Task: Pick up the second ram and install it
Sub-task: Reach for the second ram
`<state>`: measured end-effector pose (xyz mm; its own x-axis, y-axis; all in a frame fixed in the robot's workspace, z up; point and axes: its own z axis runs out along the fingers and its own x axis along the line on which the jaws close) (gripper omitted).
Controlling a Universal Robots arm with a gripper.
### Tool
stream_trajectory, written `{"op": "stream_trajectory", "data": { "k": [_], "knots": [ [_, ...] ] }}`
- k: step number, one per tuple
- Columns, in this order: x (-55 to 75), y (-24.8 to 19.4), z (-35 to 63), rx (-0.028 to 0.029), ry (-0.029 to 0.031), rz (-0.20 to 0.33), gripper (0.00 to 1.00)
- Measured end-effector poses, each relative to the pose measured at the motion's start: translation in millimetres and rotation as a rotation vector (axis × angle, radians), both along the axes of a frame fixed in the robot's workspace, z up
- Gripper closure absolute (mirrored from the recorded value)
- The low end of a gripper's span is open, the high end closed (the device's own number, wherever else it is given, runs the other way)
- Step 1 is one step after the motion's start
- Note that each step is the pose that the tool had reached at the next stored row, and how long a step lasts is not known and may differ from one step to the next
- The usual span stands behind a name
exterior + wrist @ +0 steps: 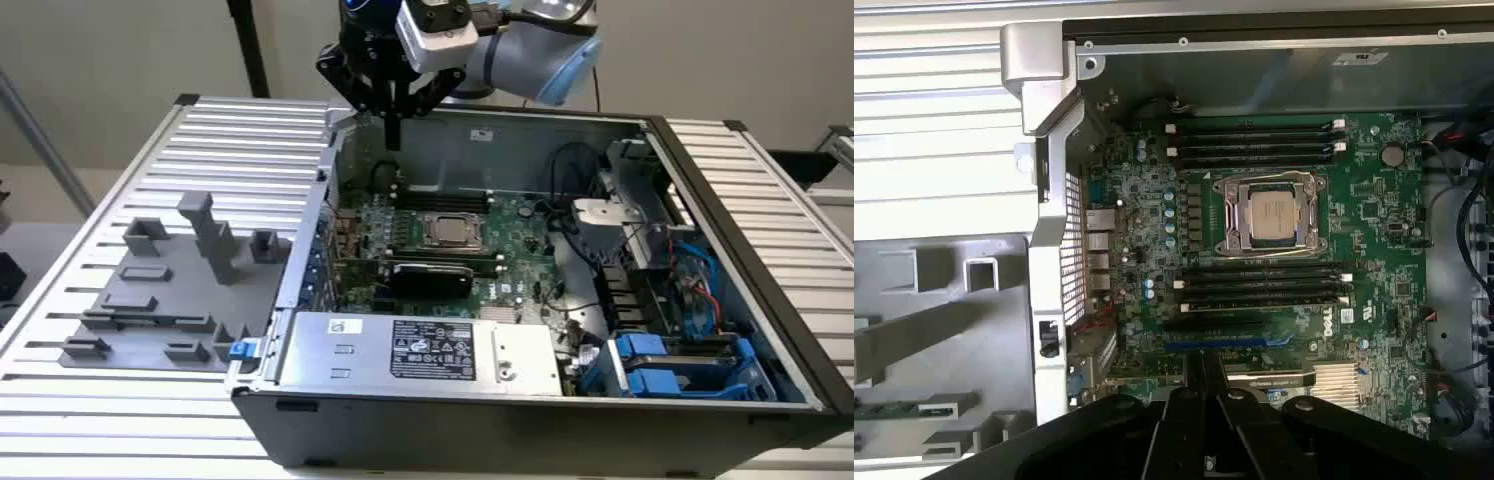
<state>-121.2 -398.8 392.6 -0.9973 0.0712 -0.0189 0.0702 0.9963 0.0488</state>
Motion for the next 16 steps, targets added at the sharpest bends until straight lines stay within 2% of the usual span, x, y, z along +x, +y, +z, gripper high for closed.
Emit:
{"op": "stream_trajectory", "data": {
  "k": [13, 16],
  "knots": [
    [0.0, 0.0, 0.0, 0.0, 0.0, 0.0, 1.0],
    [-3.5, -0.6, 0.1, -0.0002, 0.0001, 0.0, 1.0]
  ]
}}
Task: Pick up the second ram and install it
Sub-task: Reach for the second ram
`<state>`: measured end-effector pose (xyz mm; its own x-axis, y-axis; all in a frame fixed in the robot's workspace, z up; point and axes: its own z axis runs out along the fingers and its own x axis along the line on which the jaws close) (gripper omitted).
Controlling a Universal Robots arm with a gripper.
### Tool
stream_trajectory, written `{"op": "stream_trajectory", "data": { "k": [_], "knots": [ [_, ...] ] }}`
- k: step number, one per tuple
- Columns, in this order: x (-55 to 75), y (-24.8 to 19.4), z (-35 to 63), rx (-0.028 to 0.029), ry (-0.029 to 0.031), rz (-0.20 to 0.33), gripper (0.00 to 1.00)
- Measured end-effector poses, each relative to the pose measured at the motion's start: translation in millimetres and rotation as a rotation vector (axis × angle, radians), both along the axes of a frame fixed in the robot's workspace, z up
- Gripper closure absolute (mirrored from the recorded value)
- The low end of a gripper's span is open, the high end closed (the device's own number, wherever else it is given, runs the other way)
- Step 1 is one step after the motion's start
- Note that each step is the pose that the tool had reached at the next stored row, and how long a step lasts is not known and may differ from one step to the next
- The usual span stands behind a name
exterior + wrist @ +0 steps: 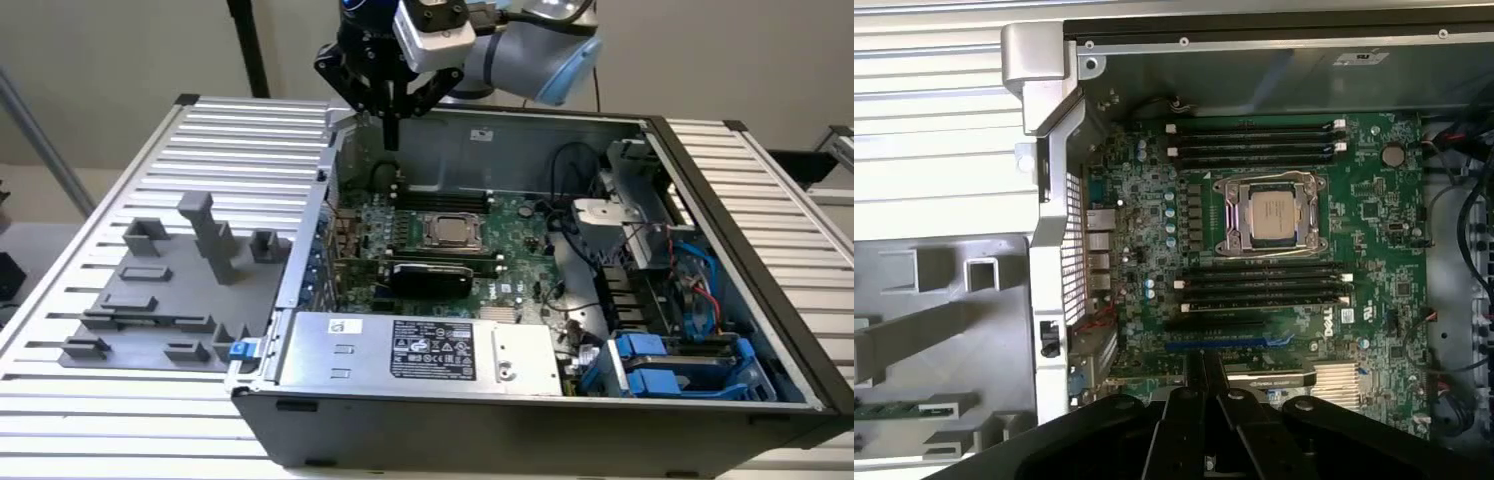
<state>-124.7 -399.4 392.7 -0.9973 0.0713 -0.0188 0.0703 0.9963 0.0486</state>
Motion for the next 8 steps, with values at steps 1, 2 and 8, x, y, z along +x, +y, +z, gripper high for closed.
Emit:
{"op": "stream_trajectory", "data": {
  "k": [1, 2, 8],
  "knots": [
    [-3.2, -0.9, -0.1, 0.0001, -0.0001, 0.0, 1.0],
    [-7.9, -2.2, -0.1, 0.0002, -0.0002, 0.0, 1.0],
    [-35.0, -10.2, -0.1, 0.0001, -0.0001, 0.0, 1.0]
  ]
}}
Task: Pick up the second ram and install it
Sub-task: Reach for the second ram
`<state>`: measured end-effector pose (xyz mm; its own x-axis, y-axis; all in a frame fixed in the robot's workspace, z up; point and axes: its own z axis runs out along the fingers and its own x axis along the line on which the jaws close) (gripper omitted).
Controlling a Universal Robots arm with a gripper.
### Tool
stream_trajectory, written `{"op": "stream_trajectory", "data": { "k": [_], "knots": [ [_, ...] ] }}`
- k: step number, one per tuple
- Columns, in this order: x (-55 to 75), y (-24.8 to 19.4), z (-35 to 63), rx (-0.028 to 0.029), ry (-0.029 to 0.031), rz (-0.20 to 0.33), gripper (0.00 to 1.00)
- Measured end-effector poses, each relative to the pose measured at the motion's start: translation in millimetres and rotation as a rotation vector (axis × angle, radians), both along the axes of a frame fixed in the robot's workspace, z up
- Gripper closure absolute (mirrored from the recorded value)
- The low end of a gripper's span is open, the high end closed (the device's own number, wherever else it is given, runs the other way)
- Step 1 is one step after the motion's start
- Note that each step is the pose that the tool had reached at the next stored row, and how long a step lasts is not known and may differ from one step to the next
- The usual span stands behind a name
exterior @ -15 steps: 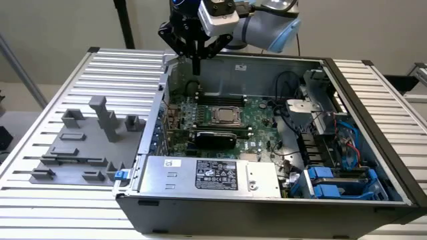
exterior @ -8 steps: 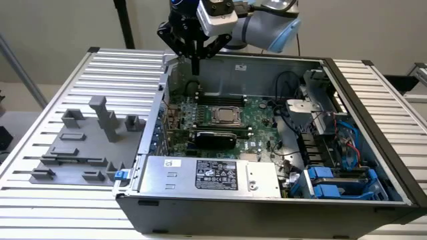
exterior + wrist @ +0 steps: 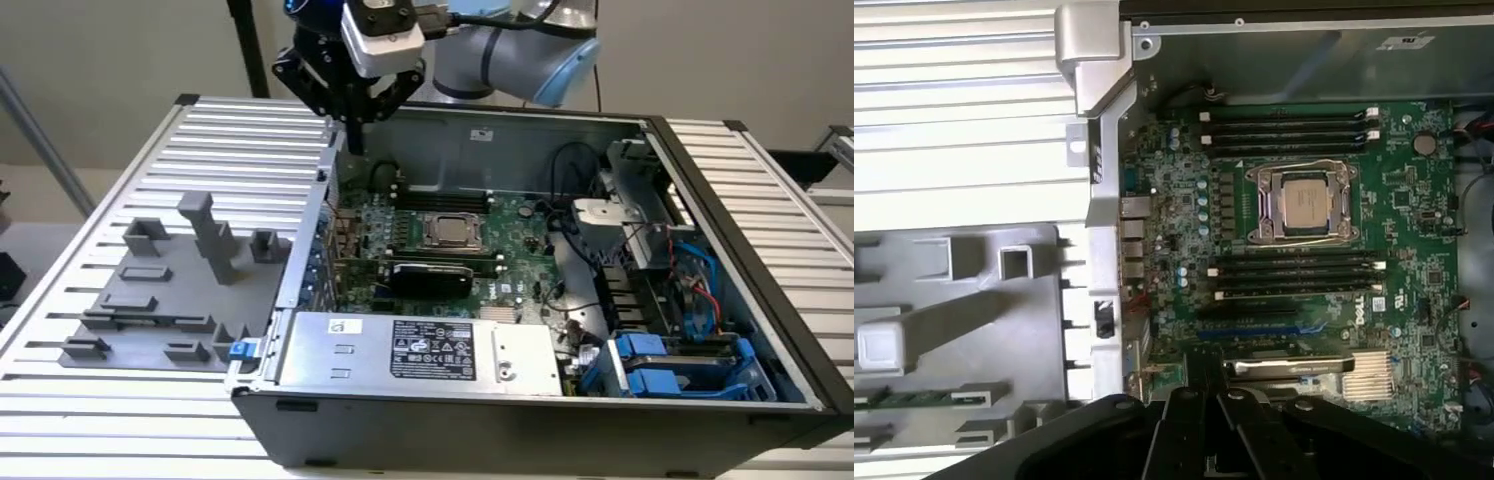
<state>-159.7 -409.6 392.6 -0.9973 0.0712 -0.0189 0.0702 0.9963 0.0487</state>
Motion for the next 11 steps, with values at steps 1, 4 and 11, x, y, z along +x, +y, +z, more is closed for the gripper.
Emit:
{"op": "stream_trajectory", "data": {
  "k": [1, 4, 11],
  "knots": [
    [-4.6, -1.2, 0.0, 0.0001, 0.0, 0.0, 1.0],
    [-18.4, -4.8, 0.0, 0.0, 0.0, 0.0, 1.0],
    [-50.1, -11.5, -0.2, 0.0, 0.0, 0.0, 1.0]
  ]
}}
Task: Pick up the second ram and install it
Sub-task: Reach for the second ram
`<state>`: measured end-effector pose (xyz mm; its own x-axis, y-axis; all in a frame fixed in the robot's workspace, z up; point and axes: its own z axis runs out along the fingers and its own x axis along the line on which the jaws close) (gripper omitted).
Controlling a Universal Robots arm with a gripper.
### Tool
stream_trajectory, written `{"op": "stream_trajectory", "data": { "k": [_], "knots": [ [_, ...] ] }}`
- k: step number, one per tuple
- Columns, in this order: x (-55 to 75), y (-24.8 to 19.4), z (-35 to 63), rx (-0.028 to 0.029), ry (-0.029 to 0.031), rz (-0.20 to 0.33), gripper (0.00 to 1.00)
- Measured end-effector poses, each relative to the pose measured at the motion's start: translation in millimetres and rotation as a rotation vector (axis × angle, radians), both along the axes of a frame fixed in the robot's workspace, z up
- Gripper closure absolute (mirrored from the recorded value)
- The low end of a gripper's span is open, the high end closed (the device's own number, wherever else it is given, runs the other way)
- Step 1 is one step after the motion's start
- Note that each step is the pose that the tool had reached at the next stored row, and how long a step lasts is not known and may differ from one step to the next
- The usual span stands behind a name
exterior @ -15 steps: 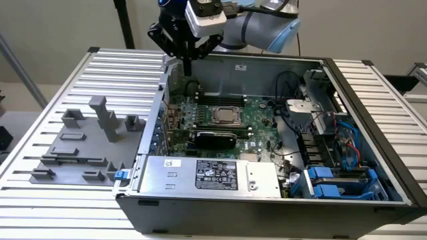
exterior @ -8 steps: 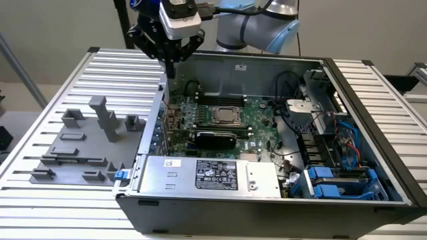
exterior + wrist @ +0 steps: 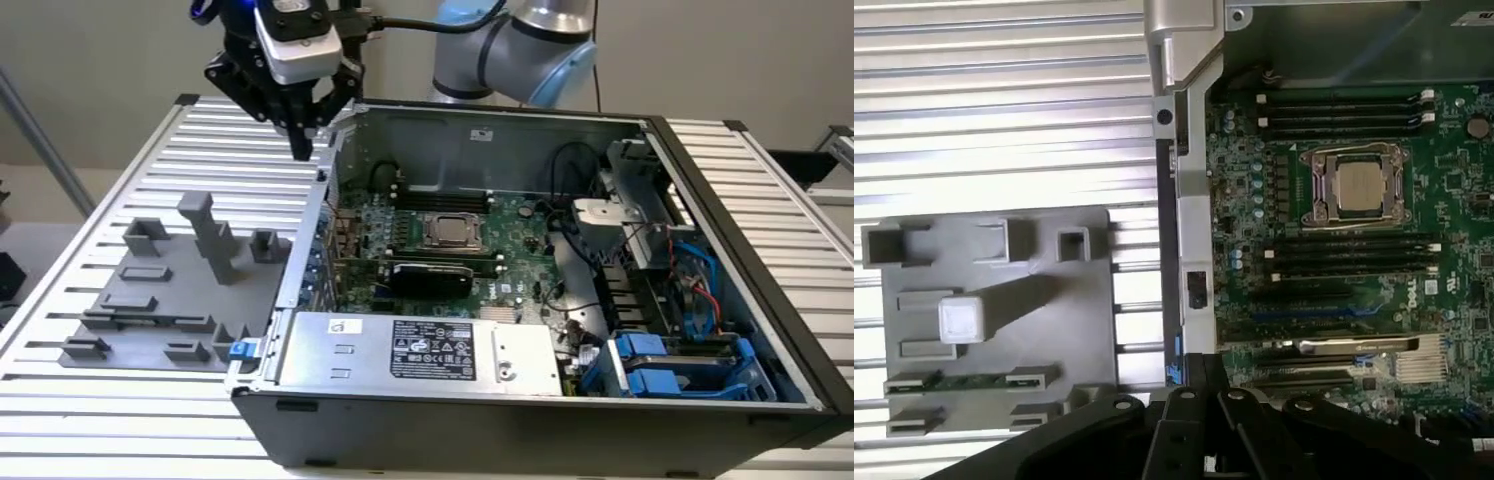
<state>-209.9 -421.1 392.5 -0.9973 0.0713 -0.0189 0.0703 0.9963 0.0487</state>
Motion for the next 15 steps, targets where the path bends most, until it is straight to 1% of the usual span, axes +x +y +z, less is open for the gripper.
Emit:
{"op": "stream_trajectory", "data": {
  "k": [7, 15],
  "knots": [
    [-31.9, -4.4, -2.2, -0.0016, 0.0, 0.0, 1.0],
    [-68.4, -7.9, -8.9, -0.0041, 0.0, 0.0, 1.0]
  ]
}}
